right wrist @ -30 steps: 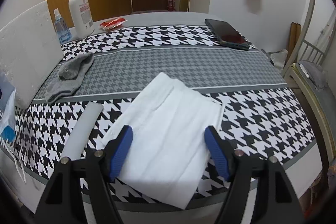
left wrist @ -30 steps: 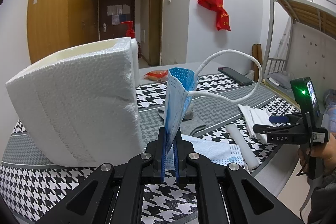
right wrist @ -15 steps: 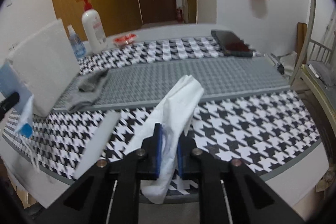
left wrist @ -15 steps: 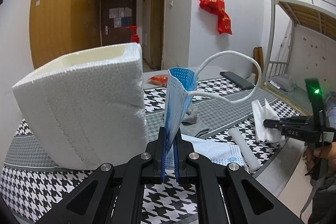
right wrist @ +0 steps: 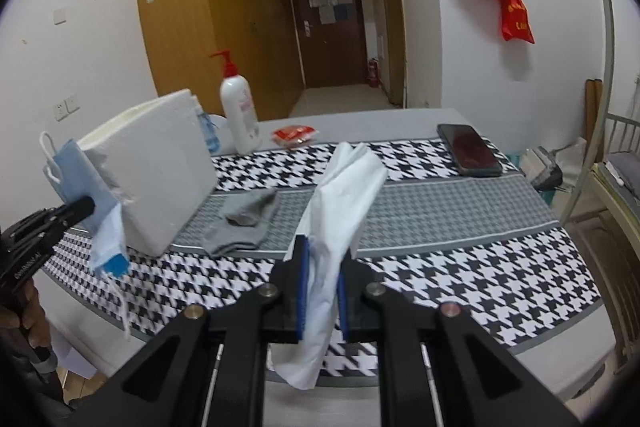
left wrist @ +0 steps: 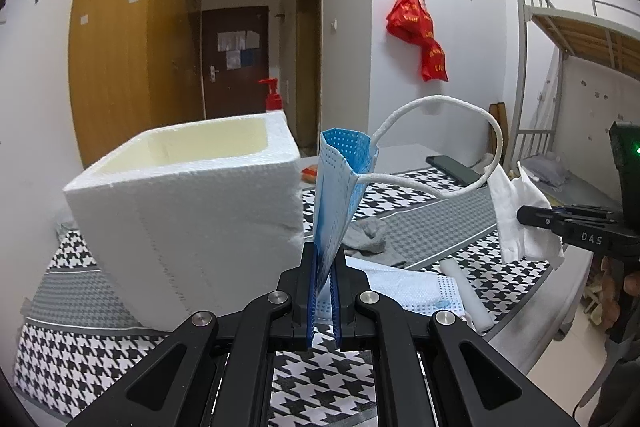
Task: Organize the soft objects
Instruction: 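Carry the white cloth with the right gripper while the left carries the mask over the foam box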
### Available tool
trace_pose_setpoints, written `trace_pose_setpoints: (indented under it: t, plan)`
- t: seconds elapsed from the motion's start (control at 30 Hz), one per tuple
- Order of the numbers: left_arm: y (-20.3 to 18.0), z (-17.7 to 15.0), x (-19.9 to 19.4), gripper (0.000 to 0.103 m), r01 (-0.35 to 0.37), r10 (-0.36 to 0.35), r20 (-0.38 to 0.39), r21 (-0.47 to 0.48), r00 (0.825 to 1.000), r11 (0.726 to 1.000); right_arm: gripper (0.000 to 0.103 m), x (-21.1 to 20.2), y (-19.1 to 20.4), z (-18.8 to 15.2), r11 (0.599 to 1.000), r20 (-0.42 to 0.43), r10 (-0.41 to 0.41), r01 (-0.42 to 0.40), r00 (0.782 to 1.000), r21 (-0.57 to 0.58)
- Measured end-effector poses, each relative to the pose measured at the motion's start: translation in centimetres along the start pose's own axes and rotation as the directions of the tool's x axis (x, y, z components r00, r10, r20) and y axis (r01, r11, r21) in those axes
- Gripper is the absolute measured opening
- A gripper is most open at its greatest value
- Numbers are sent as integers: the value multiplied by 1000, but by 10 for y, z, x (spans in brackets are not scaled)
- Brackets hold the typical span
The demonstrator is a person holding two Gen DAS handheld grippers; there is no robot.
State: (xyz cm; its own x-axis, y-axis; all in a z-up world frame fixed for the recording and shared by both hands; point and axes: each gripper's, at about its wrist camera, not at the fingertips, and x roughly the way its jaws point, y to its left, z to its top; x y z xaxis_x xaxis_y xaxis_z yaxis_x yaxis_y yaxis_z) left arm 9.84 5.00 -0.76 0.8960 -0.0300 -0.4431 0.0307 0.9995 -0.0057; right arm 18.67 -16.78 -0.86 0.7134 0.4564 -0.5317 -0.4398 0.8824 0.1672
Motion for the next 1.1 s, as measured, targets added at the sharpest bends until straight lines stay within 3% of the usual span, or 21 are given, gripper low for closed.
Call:
trace_pose_setpoints:
  t: [0.4, 0.83, 1.1]
  plan:
    - [19, -7, -31, 6, -85, 86, 28, -33, 996, 996, 16, -1, 60, 0, 982, 9, 160, -158, 987, -103]
    - [51, -16, -60, 6, -203, 207, 32, -101, 978, 974, 16, 9, 120, 0, 927, -24, 323, -321, 946, -194]
    - [65, -13, -71, 6, -241, 248, 41, -130, 968, 962, 16, 13, 144, 8, 899, -30, 370, -366, 929, -242]
